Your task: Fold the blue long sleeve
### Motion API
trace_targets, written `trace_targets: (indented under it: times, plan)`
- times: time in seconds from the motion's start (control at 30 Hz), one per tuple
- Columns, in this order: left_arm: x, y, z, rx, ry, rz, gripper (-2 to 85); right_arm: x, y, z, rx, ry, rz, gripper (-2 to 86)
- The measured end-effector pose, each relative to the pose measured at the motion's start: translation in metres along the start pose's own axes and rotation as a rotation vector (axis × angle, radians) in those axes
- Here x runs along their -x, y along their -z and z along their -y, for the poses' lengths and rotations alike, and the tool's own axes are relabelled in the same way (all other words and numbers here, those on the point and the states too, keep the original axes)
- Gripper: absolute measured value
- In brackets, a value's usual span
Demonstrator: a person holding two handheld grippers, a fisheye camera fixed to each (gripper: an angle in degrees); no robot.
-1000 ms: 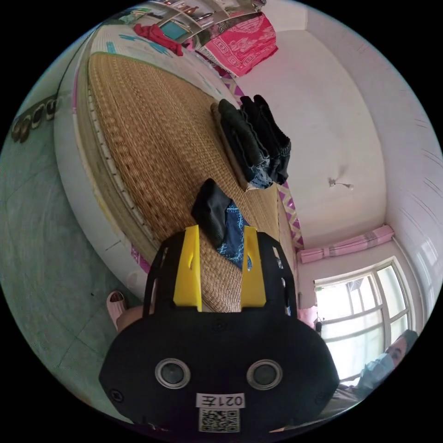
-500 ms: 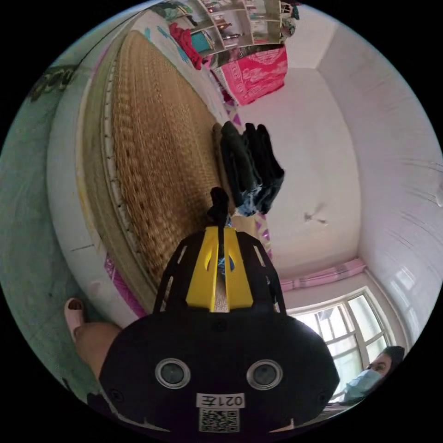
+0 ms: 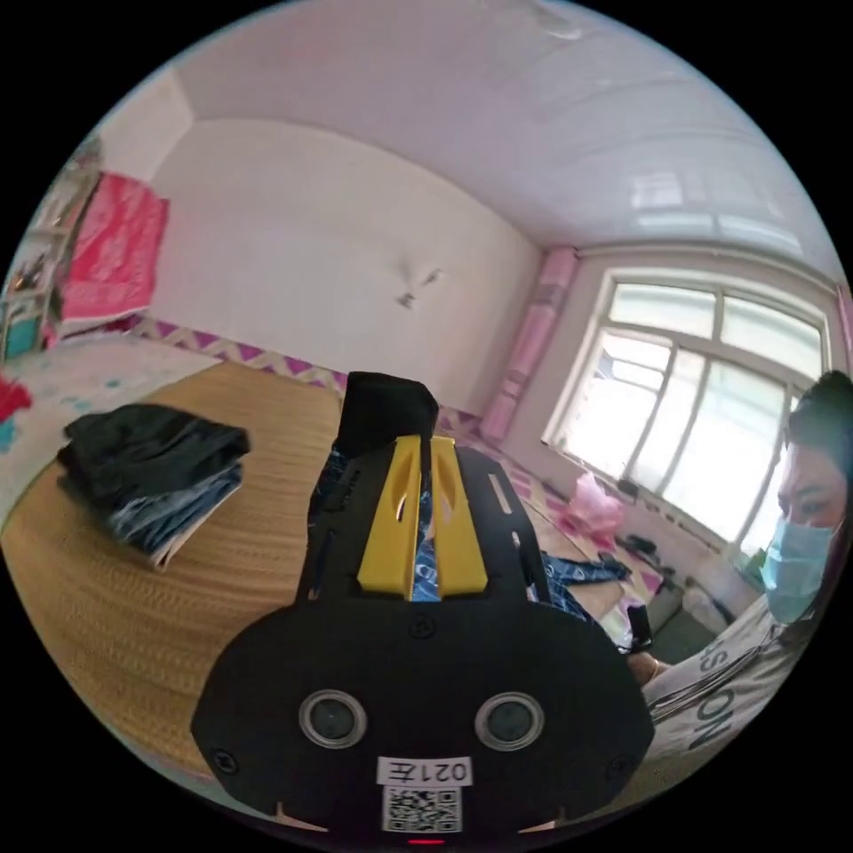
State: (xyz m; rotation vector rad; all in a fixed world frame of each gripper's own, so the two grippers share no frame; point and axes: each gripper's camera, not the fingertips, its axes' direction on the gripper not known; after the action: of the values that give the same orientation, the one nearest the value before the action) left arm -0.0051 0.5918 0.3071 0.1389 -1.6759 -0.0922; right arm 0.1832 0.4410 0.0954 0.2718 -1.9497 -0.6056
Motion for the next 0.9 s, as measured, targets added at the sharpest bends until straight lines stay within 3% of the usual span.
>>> trace_targets:
  times: [0.2,0.47,0.6,0.73,0.9]
  plan:
    - [-0.173,-0.204,0.046,0.214,-0.224,-0.119,-0.9,-0.001,0.018,-0.041,-0.047,-0.008,0.007,2.6]
    - [-0.335,-0.474,-0.039,0.57,-0.395,-0.167,-0.9,-0.02,0.048,-0.109,-0.058,-0.039,0.025,-0.5]
    - [-0.369,-0.527,-0.063,0.58,-0.478,-0.073,-0.9,-0.025,0.071,-0.141,-0.058,-0.04,-0.065,-0.6]
    - [-0.417,-0.565,-0.051,0.581,-0.542,-0.091,-0.9,-0.036,0.089,-0.164,-0.07,-0.057,-0.087,-0.7]
    - [-0.46,-0.654,-0.097,0.745,-0.596,-0.117,0.2,-0.059,0.119,-0.191,-0.107,-0.079,-0.056,-0.6]
